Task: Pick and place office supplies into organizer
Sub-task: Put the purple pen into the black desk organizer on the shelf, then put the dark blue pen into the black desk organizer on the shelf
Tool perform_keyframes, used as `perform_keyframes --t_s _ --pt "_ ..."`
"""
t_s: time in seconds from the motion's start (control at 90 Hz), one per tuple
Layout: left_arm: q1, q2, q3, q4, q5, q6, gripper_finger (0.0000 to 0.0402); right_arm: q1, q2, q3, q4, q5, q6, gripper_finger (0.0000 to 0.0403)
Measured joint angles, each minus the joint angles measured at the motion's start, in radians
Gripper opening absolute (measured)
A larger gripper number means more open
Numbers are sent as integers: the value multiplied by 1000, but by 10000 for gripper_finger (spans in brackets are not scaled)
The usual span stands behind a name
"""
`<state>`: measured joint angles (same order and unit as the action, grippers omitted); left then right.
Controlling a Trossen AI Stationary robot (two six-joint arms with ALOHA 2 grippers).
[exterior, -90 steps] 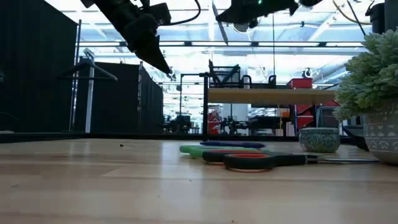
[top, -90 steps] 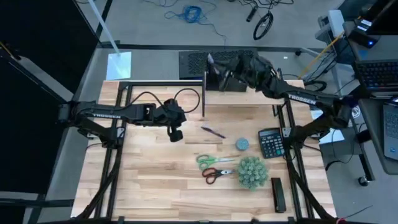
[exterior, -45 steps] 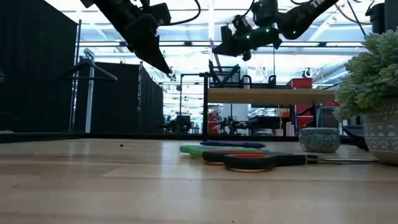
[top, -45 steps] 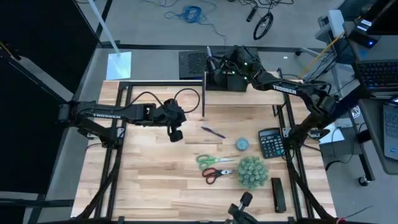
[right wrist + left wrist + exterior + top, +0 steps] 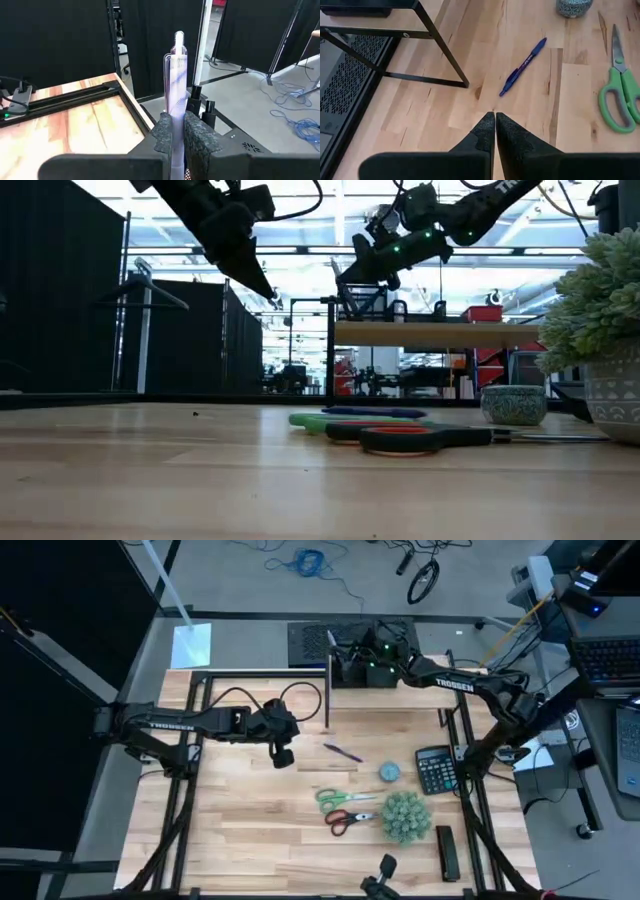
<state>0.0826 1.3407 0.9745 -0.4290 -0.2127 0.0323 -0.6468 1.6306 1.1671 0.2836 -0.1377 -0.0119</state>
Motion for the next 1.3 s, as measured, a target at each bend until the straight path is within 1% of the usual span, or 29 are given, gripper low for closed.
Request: perform_keyframes --t_s 0.322,0.533,0.678,0.789,0.911,1.089,1.3 --pt "0 0 0 0 0 0 3 15 0 0 -7 2 -11 76" --pt "0 0 0 0 0 0 3 29 -7 0 -11 7 -82 132" --pt "0 0 0 0 0 0 3 30 -39 0 -11 12 -86 165" --pt "0 0 0 0 0 0 3 37 -76 0 -27 13 -108 178" --pt "0 0 0 0 0 0 3 61 -129 0 -59 8 -127 180" --pt "0 0 0 0 0 0 3 161 -194 1 -205 3 -158 174" --pt "0 0 0 0 0 0 3 322 -203 1 -525 2 -184 174"
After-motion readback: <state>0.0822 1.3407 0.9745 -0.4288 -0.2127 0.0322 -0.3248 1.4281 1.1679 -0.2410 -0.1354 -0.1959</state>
